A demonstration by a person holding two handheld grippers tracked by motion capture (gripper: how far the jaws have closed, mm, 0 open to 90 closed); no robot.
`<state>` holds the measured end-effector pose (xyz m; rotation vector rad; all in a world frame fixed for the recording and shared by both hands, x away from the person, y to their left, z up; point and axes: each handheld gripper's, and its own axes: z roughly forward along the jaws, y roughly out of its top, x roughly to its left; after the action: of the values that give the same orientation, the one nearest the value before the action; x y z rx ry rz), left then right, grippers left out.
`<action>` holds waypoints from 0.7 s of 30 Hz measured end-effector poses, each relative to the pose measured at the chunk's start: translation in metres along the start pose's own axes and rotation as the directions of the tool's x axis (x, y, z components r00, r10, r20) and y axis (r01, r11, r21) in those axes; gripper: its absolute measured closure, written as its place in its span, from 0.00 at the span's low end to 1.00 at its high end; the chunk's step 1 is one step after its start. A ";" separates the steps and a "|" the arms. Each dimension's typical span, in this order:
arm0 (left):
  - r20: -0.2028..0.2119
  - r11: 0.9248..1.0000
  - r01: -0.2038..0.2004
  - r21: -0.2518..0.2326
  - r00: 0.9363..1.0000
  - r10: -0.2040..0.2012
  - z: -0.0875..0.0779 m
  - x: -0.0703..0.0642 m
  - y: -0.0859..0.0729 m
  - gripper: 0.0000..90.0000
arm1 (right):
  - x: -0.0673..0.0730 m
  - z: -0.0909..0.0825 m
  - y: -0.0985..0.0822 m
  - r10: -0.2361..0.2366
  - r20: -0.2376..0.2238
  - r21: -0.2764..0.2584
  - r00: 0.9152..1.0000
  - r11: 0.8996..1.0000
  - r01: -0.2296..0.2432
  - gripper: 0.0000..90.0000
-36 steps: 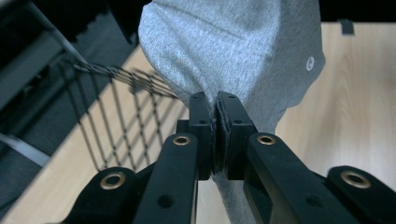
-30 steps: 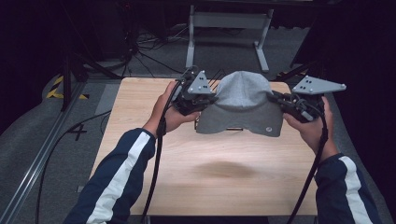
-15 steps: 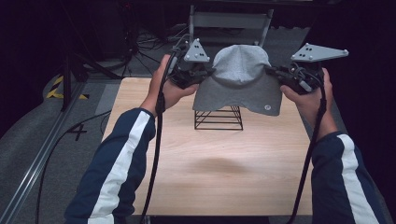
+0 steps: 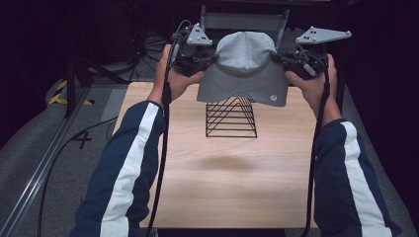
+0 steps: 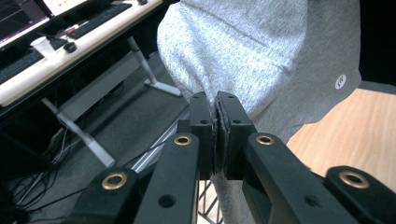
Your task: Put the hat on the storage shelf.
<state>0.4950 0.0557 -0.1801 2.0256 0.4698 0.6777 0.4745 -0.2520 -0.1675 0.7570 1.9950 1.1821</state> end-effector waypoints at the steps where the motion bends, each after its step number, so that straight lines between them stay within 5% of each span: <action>1: 0.005 1.000 0.008 0.000 1.000 -0.008 0.003 0.001 -0.001 0.96 | -0.001 0.004 -0.001 0.004 -0.002 0.004 1.000 1.000 -0.004 0.95; 12: 0.039 0.999 0.036 0.022 0.999 -0.037 0.030 0.002 -0.019 0.96 | -0.016 0.026 -0.023 0.061 -0.020 0.035 0.998 0.998 -0.061 0.95; 18: 0.055 0.998 0.061 0.013 0.997 -0.062 0.030 0.003 -0.028 0.95 | -0.018 0.025 -0.035 0.071 -0.042 0.029 0.997 0.997 -0.070 0.95; 21: 0.065 0.999 0.044 0.000 0.997 -0.044 0.022 -0.001 -0.029 0.96 | -0.015 0.021 -0.037 0.066 -0.056 0.019 0.996 0.998 -0.066 0.95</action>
<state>0.5066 0.0552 -0.2148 2.0239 0.4739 0.5832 0.4950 -0.2681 -0.2048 0.8119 2.0431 1.2386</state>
